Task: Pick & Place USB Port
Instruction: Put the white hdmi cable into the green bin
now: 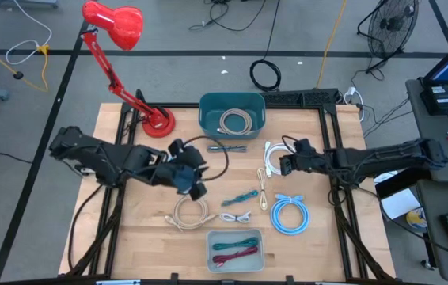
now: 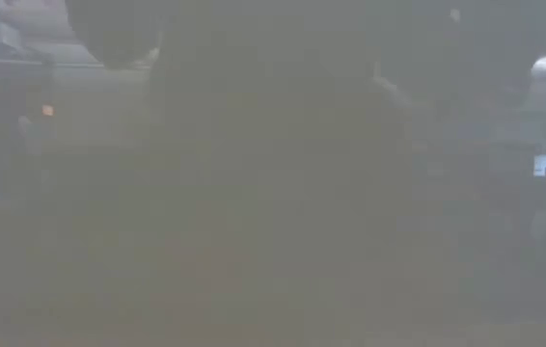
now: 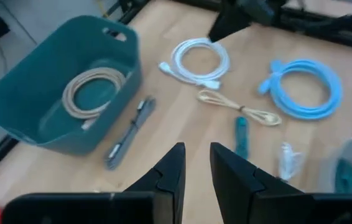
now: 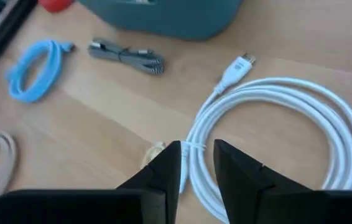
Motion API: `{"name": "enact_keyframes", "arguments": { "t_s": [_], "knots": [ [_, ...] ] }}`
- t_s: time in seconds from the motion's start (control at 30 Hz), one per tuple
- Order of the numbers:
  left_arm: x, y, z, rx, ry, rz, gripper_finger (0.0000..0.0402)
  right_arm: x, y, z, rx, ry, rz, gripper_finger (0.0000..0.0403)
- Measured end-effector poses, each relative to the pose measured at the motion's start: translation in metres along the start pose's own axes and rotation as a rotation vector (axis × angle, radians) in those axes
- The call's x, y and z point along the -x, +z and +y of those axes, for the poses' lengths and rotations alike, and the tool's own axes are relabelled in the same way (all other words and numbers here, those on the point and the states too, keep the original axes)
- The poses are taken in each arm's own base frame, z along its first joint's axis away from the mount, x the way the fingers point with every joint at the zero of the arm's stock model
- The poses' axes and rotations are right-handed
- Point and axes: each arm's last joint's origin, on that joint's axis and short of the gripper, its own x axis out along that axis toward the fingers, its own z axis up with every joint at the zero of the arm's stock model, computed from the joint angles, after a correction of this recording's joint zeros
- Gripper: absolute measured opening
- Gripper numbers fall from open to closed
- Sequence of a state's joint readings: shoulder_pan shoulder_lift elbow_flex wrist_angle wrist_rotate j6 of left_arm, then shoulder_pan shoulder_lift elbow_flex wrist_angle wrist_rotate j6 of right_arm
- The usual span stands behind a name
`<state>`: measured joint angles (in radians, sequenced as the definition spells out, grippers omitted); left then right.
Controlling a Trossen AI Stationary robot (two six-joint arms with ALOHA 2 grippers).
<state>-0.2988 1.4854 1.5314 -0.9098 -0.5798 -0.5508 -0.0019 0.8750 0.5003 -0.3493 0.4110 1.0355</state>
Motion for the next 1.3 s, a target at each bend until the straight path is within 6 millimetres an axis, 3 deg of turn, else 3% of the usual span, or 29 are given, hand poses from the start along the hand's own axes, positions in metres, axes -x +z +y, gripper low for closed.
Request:
{"name": "enact_keyframes", "arguments": {
  "t_s": [0.3, 0.53, 0.67, 0.83, 1.0, 1.17, 1.3],
  "knots": [
    [-0.013, 0.016, 0.023, -0.013, 0.06, -0.032, 0.0076, -0.004, 0.002, -0.033, 0.14, -0.273, 0.144, 0.0058],
    [-0.018, 0.02, 0.03, -0.079, 0.055, -0.019, 0.0076, -0.008, 0.008, -0.032, 0.257, -0.164, 0.219, 0.0077],
    [-0.019, 0.021, 0.033, -0.108, 0.051, -0.011, 0.0076, -0.012, 0.017, -0.021, 0.157, -0.001, 0.179, 0.0099],
    [-0.025, 0.02, 0.031, -0.125, 0.056, -0.052, 0.0076, -0.007, 0.034, 0.008, 0.069, 0.398, 0.098, 0.0109],
    [-0.042, 0.009, 0.024, -0.11, 0.034, -0.097, 0.0076, 0.007, 0.058, 0.032, -0.175, 0.717, -0.053, 0.0097],
    [-0.053, 0.003, 0.019, -0.063, 0.002, -0.15, 0.0076, 0.021, 0.077, 0.039, -0.41, 0.886, -0.183, 0.0084],
    [-0.047, 0.009, 0.019, -0.068, -0.014, -0.198, 0.0076, 0.033, 0.092, 0.04, -0.606, 1.005, -0.319, 0.008]
  ]
}}
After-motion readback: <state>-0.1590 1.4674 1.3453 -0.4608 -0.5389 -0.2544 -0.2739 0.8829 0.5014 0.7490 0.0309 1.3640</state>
